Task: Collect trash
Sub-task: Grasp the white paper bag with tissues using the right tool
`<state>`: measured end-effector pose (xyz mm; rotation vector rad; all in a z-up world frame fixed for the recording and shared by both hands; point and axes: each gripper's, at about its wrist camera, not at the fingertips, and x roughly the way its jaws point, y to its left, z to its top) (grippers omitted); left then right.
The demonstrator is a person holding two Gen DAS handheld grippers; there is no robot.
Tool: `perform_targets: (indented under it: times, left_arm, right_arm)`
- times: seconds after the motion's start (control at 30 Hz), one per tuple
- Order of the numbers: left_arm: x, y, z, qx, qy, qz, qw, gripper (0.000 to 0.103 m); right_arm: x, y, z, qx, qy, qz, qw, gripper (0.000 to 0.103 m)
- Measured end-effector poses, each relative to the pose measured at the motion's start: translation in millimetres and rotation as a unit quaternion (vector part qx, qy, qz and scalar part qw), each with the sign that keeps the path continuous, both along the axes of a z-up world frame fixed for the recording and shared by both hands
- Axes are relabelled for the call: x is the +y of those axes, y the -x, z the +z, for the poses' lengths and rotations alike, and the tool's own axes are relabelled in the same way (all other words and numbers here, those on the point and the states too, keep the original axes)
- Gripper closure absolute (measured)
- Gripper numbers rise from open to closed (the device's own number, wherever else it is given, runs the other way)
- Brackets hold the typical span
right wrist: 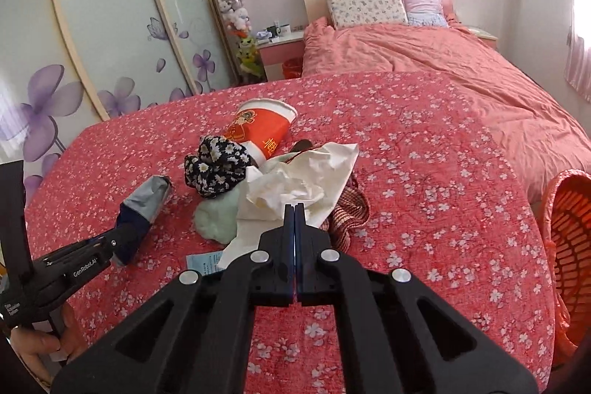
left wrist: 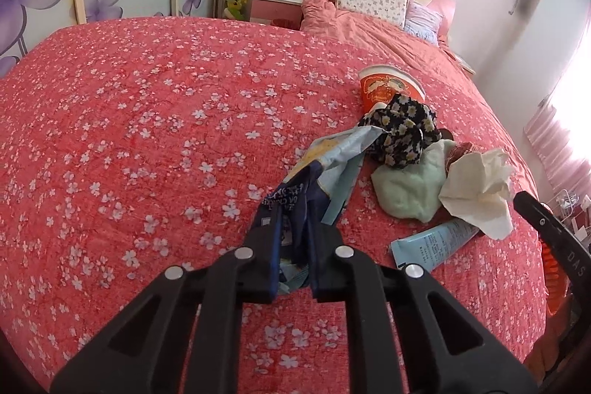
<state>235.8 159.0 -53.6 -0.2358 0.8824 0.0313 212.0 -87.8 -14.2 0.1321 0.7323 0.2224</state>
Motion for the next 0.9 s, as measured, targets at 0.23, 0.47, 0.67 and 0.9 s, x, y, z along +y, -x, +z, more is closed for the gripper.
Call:
perform_targets:
  times: [0.23,0.47,0.67,0.9]
  left_arm:
    - [0.7,-1.5,-1.4,0.004,0.001,0.004,1.0,0.09]
    - [-0.9,-6.7,-6.9,0.002,0.004,0.003,1.0,0.09]
    - [-0.5,-9.0,-8.0,-0.003,0.007,0.0,1.0,0.09]
    - [3.1,-6.4,6.7,-0.019,0.02,0.002,0.9996,0.09]
  right_arm:
    - [1.9,-10.5,9.7,-0.019,-0.01,-0.018,1.0,0.038]
    - [26.6,-36.4,-24.4,0.02,0.058,-0.026,0.998,0.055]
    - [1.9,-20.1,-14.9,-0.007,0.023,-0.027,0.999,0.058]
    - [-30.0,1.0,7.7,-0.031,0.002,-0.037,0.999,0.058]
